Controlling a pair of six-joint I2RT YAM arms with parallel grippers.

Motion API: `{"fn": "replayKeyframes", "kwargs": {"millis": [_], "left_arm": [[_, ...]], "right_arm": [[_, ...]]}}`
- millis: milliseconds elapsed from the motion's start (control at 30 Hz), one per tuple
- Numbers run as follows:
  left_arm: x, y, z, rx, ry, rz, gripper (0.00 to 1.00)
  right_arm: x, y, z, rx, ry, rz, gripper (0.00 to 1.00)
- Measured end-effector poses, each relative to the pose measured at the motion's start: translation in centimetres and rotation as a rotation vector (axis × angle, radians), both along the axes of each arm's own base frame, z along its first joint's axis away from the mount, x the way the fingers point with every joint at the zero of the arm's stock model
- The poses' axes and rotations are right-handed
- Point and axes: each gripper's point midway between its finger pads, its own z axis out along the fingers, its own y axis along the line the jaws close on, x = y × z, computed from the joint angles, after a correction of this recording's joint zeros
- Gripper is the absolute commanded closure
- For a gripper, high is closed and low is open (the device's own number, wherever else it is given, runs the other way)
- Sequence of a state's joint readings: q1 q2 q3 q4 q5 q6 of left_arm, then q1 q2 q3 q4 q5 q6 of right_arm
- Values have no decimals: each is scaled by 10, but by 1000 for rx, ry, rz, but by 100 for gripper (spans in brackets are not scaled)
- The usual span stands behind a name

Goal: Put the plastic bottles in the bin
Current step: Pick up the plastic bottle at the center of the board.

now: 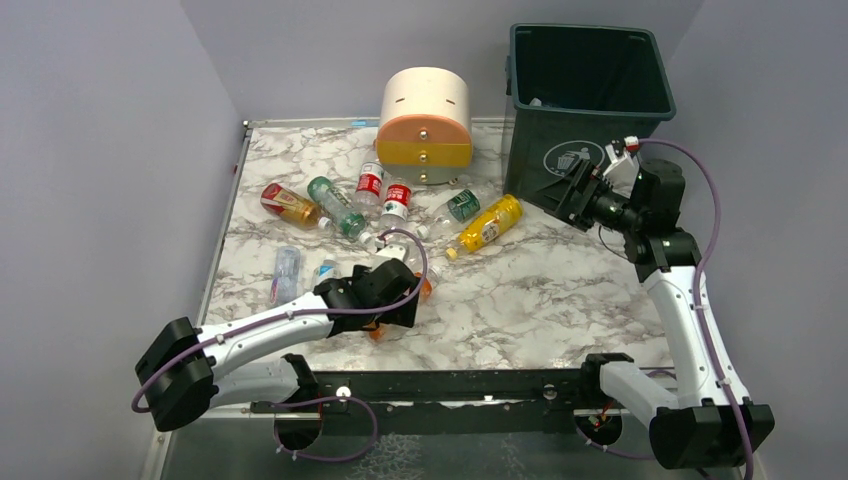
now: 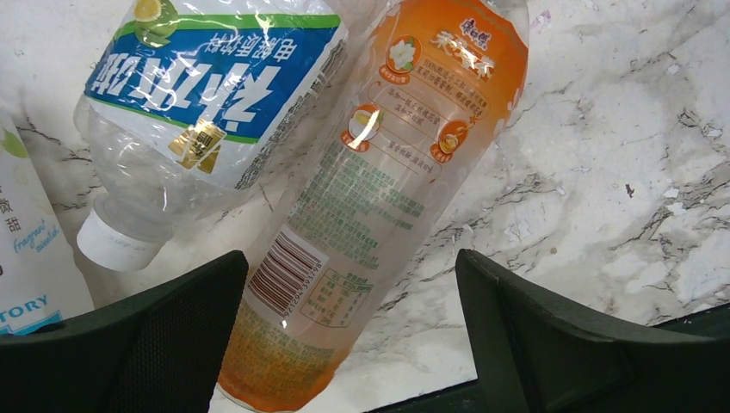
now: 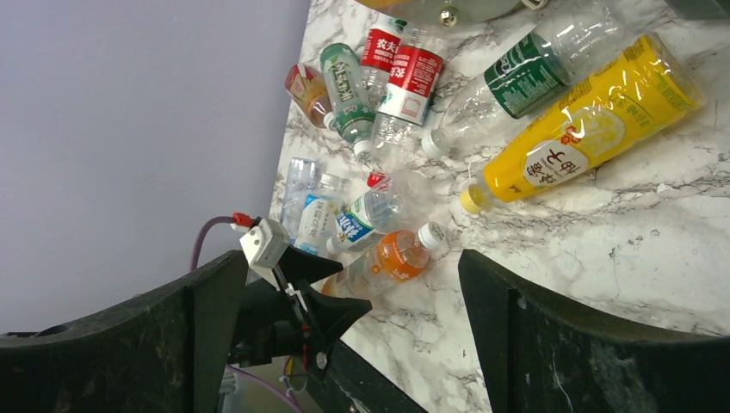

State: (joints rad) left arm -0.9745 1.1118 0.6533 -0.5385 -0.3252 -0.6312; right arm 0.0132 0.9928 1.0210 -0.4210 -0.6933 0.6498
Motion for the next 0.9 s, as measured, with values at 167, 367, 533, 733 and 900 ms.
{"fn": "replayKeyframes", "kwargs": {"millis": [167,367,533,733,900], "left_arm": [[-2,-1,-6,2,22,9,5],[-4,-5,-9,-9,40,5,10],[-8,-5,-15,-18,59,5,13],[-22,-4,-27,-15,97,-8,17],[-29,-10,-29,-23,113,-20,26]], "right_arm": [[0,0,-1,1,2,2,4],[-1,1,-6,1,14,4,4],[-1,1,-8,2,19,6,4],[-3,1,-21,4,48,10,4],[-3,1,-23,6,54,10,4]]}}
